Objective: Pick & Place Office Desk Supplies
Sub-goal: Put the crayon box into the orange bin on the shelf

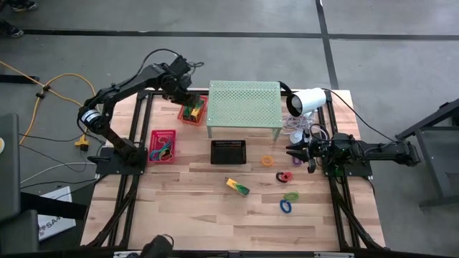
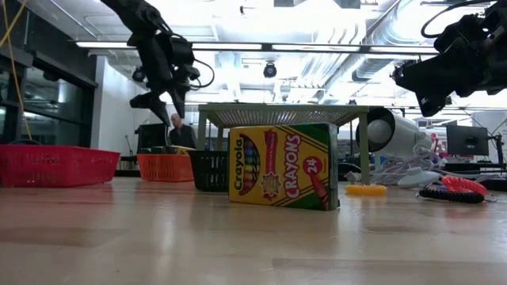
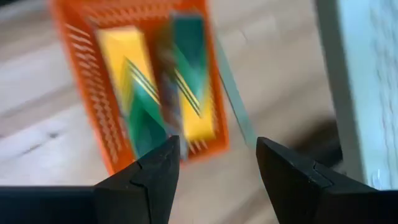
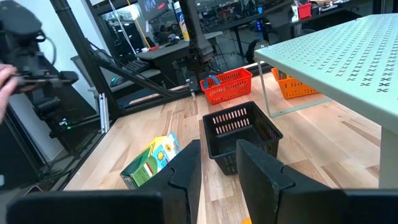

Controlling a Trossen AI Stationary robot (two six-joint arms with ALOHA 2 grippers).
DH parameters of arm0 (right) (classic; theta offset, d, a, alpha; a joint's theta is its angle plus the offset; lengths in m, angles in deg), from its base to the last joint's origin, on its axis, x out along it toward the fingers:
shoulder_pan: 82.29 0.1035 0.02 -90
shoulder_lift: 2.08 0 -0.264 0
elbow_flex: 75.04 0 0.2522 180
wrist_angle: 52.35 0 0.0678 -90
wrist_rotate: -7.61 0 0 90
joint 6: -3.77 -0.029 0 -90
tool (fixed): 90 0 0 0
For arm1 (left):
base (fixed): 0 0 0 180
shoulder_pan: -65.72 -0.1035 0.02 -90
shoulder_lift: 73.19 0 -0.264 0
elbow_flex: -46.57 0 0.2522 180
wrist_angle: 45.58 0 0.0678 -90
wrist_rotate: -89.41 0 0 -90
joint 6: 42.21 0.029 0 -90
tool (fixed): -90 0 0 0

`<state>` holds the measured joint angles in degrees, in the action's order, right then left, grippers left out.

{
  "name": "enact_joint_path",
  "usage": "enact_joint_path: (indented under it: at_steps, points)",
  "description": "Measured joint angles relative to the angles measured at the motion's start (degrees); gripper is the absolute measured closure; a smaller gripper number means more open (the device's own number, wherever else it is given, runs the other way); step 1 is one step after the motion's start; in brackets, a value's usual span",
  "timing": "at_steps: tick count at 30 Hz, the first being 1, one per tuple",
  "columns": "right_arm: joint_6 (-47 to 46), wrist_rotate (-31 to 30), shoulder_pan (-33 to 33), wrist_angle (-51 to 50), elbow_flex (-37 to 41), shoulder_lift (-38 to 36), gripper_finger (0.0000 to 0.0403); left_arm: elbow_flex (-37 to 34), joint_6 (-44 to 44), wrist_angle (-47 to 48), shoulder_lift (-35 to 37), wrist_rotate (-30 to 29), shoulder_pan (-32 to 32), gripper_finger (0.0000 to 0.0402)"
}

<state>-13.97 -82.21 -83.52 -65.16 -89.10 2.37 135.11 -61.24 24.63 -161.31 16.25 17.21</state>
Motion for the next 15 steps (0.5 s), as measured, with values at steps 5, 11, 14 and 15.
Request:
enact_joint_path:
  at_steps: [5,11,14,15]
  points:
    - [0.0,0.0,0.0,0.0,0.0,0.0,0.0313,0.0,5.3,4.4,0.9,1.1,5.4,0.0197]
    - [0.0,0.0,0.0,0.0,0.0,0.0,0.0313,0.0,4.3,5.8,4.5,-2.7,14.6,0.0197]
    - [0.0,0.0,0.0,0.0,0.0,0.0,0.0313,0.0,1.1,6.1,6.8,-7.5,20.0,0.0197]
    - [0.0,0.0,0.0,0.0,0.0,0.0,0.0313,0.0,0.0,6.2,7.5,-8.9,21.9,0.0197]
